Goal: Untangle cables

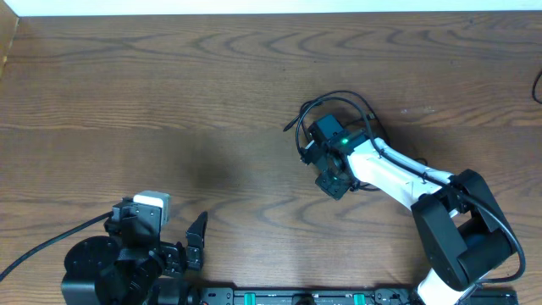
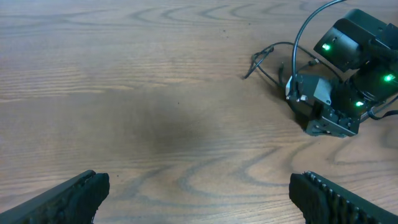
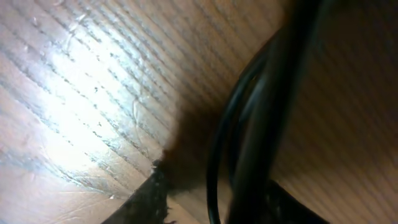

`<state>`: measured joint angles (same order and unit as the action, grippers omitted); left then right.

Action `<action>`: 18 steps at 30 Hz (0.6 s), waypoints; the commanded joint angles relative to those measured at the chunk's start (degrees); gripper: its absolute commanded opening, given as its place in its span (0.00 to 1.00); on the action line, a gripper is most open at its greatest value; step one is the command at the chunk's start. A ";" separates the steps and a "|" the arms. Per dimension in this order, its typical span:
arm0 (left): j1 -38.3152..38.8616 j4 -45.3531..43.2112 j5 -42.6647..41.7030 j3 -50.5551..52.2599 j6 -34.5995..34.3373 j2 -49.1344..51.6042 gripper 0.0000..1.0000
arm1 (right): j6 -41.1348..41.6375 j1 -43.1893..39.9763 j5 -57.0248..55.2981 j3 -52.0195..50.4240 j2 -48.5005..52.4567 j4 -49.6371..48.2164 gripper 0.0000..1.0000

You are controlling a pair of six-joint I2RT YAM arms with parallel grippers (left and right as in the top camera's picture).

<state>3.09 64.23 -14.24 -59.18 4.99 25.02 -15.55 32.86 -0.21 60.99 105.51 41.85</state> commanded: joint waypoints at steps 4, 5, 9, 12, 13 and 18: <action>-0.13 0.04 -0.09 -0.42 0.98 -0.04 1.00 | 0.33 0.35 1.20 -3.93 5.03 -0.70 0.15; -0.13 0.04 -0.09 -0.42 0.98 -0.04 1.00 | 0.72 0.37 1.20 -3.89 5.01 -0.70 0.09; -0.13 0.04 -0.09 -0.42 0.98 -0.04 1.00 | 2.23 0.35 1.92 -3.43 4.98 -0.72 0.01; -0.13 0.04 -0.09 -0.42 0.98 -0.04 1.00 | 2.25 0.35 2.10 -2.47 4.94 -0.24 0.01; -0.13 0.04 -0.09 -0.42 0.98 -0.04 1.00 | 2.27 0.35 2.12 -1.79 4.79 0.35 0.01; -0.13 0.04 -0.09 -0.42 0.98 -0.04 1.00 | 2.25 0.07 2.29 4.28 4.09 4.55 0.01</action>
<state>3.09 64.25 -14.24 -59.18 4.97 25.02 -14.06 32.84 -0.03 63.44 106.74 44.21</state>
